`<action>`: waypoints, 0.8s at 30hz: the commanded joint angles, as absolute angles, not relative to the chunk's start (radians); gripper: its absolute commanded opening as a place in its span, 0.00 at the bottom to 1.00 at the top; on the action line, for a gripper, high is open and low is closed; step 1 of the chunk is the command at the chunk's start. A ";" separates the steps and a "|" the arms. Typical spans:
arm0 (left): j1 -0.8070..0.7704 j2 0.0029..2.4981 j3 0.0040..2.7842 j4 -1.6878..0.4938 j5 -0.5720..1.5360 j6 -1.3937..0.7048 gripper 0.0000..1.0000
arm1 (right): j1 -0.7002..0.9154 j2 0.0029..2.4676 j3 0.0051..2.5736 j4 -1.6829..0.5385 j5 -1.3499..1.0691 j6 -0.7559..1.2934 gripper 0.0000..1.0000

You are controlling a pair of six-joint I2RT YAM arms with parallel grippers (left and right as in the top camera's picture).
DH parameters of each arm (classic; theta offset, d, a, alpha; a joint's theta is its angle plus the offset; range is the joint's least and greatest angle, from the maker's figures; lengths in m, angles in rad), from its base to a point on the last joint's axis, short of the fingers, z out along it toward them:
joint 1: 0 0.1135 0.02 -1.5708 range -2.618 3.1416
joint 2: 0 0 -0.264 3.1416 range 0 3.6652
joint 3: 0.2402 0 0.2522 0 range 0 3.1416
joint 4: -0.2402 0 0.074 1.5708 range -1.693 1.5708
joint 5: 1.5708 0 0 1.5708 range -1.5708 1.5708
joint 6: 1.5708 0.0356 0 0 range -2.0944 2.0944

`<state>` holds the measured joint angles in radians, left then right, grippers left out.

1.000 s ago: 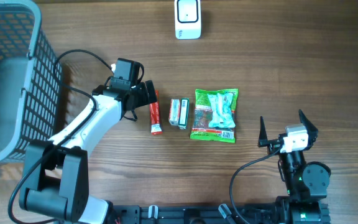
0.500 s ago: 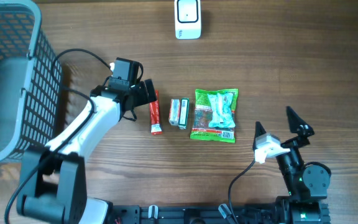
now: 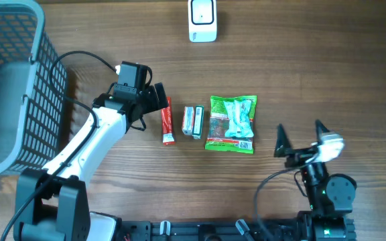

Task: Scan the item barcode
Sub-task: 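Reach the right gripper toward the mint-green wipes pack on the green bag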

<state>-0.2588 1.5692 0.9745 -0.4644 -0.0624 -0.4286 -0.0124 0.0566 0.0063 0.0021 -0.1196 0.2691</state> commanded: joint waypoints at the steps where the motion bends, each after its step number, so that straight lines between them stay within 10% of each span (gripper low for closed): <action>1: -0.252 1.556 0.974 -0.469 -0.076 -0.427 1.00 | -0.017 0.095 0.006 0.013 0.067 0.695 1.00; 11: -0.252 1.556 0.974 -0.475 -0.076 -0.427 1.00 | -0.017 0.315 0.391 -0.240 -0.008 0.575 1.00; 23: -0.252 1.556 0.974 -0.474 -0.076 -0.427 1.00 | -0.017 1.110 1.367 -1.108 -0.264 0.356 0.99; 24: -0.252 1.556 0.974 -0.474 -0.076 -0.427 1.00 | -0.017 1.145 1.368 -1.083 -0.366 0.339 0.83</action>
